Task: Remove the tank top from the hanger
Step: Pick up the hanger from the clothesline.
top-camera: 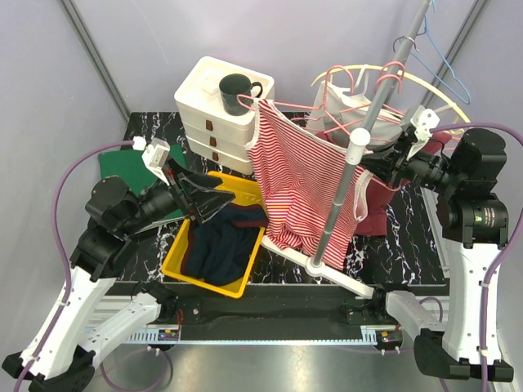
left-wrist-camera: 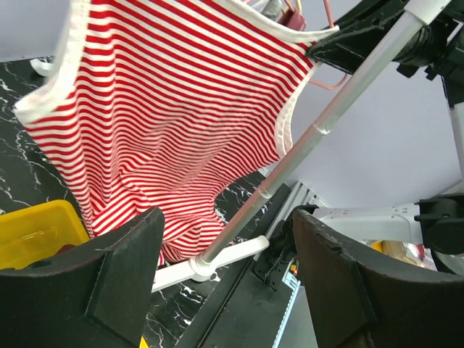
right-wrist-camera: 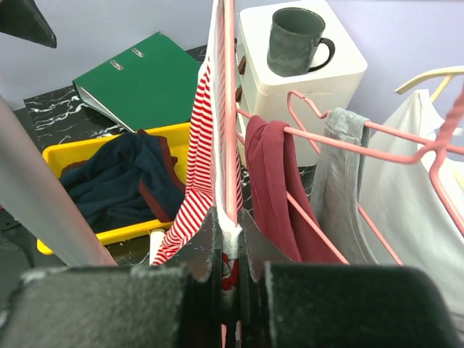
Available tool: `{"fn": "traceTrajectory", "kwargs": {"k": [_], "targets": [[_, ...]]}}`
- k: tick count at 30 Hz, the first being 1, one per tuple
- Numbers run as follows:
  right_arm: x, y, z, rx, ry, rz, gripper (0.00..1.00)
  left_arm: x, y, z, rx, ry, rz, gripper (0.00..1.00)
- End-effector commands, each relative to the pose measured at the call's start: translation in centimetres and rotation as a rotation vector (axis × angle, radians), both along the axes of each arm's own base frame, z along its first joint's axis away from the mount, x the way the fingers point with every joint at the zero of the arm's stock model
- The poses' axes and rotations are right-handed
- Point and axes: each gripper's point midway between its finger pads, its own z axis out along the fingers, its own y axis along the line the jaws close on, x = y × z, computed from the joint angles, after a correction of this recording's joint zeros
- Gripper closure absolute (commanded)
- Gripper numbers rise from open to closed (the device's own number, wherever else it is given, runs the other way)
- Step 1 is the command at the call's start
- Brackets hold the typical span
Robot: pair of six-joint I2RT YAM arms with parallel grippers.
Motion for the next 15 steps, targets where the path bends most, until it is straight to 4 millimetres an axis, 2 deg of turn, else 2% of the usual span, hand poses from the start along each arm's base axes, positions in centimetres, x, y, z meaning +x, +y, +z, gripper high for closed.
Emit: {"fn": "traceTrajectory", "kwargs": {"k": [1, 9, 10, 11, 13, 14, 15], "targets": [[-0.7, 0.7, 1.1, 0.036, -0.024, 0.040, 1.00, 0.9, 0.9, 4.7, -0.076, -0.106, 0.080, 0.26], [-1.4, 0.6, -2.1, 0.058, 0.039, 0.024, 1.00, 4.6, -1.0, 5.0, -0.053, -0.050, 0.123, 0.29], [-1.6, 0.7, -2.5, 0.062, 0.041, 0.022, 1.00, 5.3, -1.6, 5.1, -0.044, -0.049, 0.131, 0.29], [-1.6, 0.7, -2.6, 0.070, 0.050, 0.018, 1.00, 4.9, -2.7, 5.0, -0.027, -0.060, 0.107, 0.29], [-1.8, 0.6, -2.8, 0.078, 0.052, 0.011, 1.00, 6.7, -3.8, 5.0, 0.019, -0.065, 0.181, 0.30], [-1.9, 0.7, -2.8, 0.085, 0.057, 0.012, 1.00, 6.1, -5.0, 4.8, 0.044, -0.056, 0.169, 0.29], [-2.0, 0.7, -2.8, 0.089, 0.059, 0.013, 1.00, 7.1, -5.0, 4.7, 0.060, -0.053, 0.233, 0.29]]}}
